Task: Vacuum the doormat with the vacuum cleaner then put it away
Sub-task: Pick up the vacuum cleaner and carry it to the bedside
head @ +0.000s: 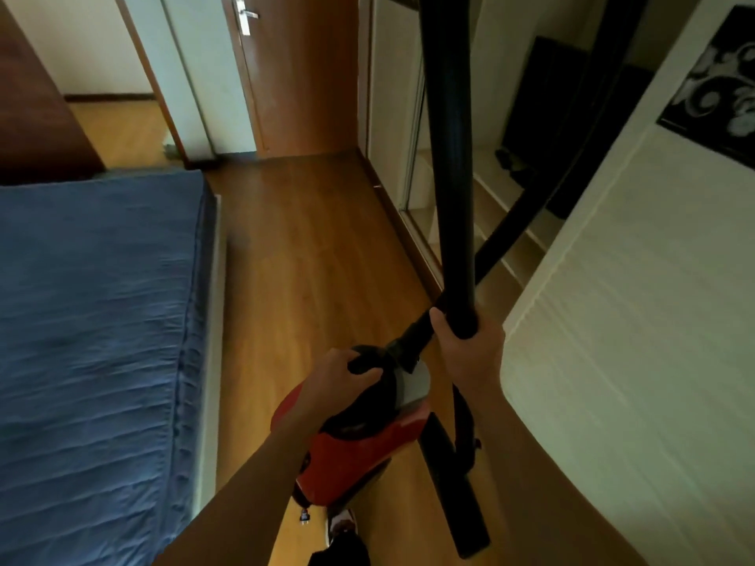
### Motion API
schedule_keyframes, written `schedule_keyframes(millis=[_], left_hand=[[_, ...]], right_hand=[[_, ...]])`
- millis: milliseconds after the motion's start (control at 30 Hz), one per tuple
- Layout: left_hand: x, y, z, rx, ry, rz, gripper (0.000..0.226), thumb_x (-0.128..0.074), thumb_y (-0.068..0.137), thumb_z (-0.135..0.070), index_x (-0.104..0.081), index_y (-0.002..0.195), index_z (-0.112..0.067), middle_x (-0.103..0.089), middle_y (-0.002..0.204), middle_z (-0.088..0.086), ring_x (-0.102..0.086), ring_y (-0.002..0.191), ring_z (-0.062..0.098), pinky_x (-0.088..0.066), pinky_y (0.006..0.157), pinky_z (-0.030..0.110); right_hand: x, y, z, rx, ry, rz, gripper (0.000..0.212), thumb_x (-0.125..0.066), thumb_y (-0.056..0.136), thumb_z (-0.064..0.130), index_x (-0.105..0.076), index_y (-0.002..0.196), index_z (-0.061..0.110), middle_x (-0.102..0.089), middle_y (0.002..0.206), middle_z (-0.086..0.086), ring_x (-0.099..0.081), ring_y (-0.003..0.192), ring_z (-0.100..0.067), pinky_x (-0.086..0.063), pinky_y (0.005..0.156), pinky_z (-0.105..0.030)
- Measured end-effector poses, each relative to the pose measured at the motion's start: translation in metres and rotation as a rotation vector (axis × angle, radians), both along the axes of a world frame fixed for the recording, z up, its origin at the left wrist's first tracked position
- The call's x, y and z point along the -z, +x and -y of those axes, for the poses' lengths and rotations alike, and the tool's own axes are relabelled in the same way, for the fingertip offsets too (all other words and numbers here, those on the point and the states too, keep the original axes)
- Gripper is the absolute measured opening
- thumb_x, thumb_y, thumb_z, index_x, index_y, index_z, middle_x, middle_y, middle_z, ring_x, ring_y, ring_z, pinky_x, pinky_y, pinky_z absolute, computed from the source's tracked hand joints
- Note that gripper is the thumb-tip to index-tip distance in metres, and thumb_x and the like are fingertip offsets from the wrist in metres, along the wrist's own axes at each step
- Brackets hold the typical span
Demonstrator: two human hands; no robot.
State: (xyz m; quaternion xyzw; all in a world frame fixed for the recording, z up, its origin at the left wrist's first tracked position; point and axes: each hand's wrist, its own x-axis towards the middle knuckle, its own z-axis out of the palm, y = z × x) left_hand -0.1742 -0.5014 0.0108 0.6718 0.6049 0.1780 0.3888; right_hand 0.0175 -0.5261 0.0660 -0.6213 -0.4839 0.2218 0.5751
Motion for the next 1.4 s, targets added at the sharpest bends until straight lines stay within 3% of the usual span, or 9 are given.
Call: schedule_keyframes(millis=[200, 367, 467, 567, 667, 867, 1067, 1200, 1400], left_hand=[[-0.006, -0.038, -0.096, -0.027, 0.012, -0.018, 0.033, -0.064, 0.091, -0.044, -0.061, 0.074, -0.016, -0.062, 0.064, 0.01, -0.054, 0.049, 0.017, -0.038, 0.048, 0.03], [-0.013, -0.063, -0.164, -0.075, 0.022, 0.006, 0.033, -0.065, 0.09, -0.043, -0.069, 0.085, -0.01, -0.069, 0.074, 0.013, -0.067, 0.063, 0.028, -0.049, 0.051, 0.036], [-0.018, -0.074, -0.203, -0.121, 0.031, 0.033, 0.029, -0.066, 0.089, -0.042, -0.07, 0.088, -0.013, -0.07, 0.074, 0.007, -0.068, 0.064, 0.024, -0.054, 0.055, 0.036], [-0.019, -0.086, -0.242, -0.167, 0.049, 0.015, 0.023, -0.067, 0.09, -0.039, -0.071, 0.088, -0.017, -0.066, 0.07, -0.003, -0.064, 0.06, 0.01, -0.047, 0.048, 0.02], [-0.018, -0.094, -0.285, -0.21, 0.055, 0.016, 0.022, -0.068, 0.089, -0.035, -0.064, 0.07, -0.027, -0.057, 0.059, -0.009, -0.055, 0.05, 0.002, -0.035, 0.044, 0.011], [-0.019, -0.094, -0.386, -0.282, 0.104, -0.029, 0.035, -0.069, 0.089, -0.033, -0.053, 0.058, -0.033, -0.052, 0.05, -0.011, -0.052, 0.043, 0.0, -0.033, 0.045, 0.01], [-0.025, -0.085, -0.503, -0.406, 0.12, -0.018, 0.032, -0.071, 0.087, -0.031, -0.058, 0.058, -0.027, -0.053, 0.046, -0.008, -0.051, 0.04, 0.003, -0.034, 0.042, 0.016], [-0.031, -0.08, -0.575, -0.459, 0.166, 0.016, 0.037, -0.072, 0.087, -0.028, -0.054, 0.055, -0.028, -0.049, 0.041, -0.012, -0.05, 0.039, 0.002, -0.033, 0.043, 0.015], [-0.029, -0.084, -0.662, -0.507, 0.22, 0.028, 0.031, -0.073, 0.084, -0.033, -0.06, 0.058, -0.022, -0.055, 0.05, -0.005, -0.053, 0.046, 0.008, -0.036, 0.046, 0.022]], right_hand=[[-0.006, -0.036, -0.106, -0.059, -0.007, 0.023, 0.039, -0.075, 0.089, 0.007, -0.052, 0.065, 0.028, -0.058, 0.055, 0.022, -0.058, 0.054, 0.004, -0.044, 0.053, -0.007], [-0.01, -0.06, -0.183, -0.07, 0.014, 0.051, 0.038, -0.076, 0.087, 0.007, -0.054, 0.067, 0.031, -0.059, 0.057, 0.015, -0.061, 0.059, 0.001, -0.046, 0.056, -0.011], [-0.007, -0.072, -0.23, -0.101, 0.016, 0.045, 0.03, -0.076, 0.087, 0.012, -0.059, 0.072, 0.032, -0.064, 0.066, 0.009, -0.066, 0.066, -0.006, -0.053, 0.063, -0.021], [-0.003, -0.081, -0.276, -0.152, 0.004, 0.03, 0.029, -0.076, 0.088, 0.016, -0.059, 0.073, 0.034, -0.064, 0.065, 0.017, -0.065, 0.066, -0.004, -0.051, 0.062, -0.016], [0.0, -0.087, -0.325, -0.198, -0.001, 0.03, 0.029, -0.077, 0.087, 0.018, -0.059, 0.071, 0.034, -0.063, 0.063, 0.021, -0.064, 0.063, 0.0, -0.048, 0.059, -0.01], [0.007, -0.082, -0.446, -0.294, -0.026, 0.008, 0.007, -0.071, 0.084, 0.04, -0.066, 0.083, 0.035, -0.067, 0.073, 0.008, -0.069, 0.072, -0.006, -0.058, 0.067, -0.031], [-0.004, -0.071, -0.565, -0.394, -0.108, -0.013, 0.019, -0.071, 0.092, 0.033, -0.066, 0.086, 0.016, -0.058, 0.066, 0.003, -0.06, 0.06, -0.008, -0.044, 0.054, -0.018], [-0.013, -0.069, -0.645, -0.422, -0.071, -0.005, 0.027, -0.072, 0.092, 0.028, -0.063, 0.076, 0.008, -0.058, 0.064, -0.014, -0.058, 0.054, -0.016, -0.042, 0.048, -0.015], [-0.009, -0.082, -0.743, -0.42, -0.017, -0.006, 0.023, -0.075, 0.089, 0.029, -0.063, 0.074, 0.017, -0.06, 0.062, -0.004, -0.061, 0.057, -0.01, -0.043, 0.051, -0.014]])
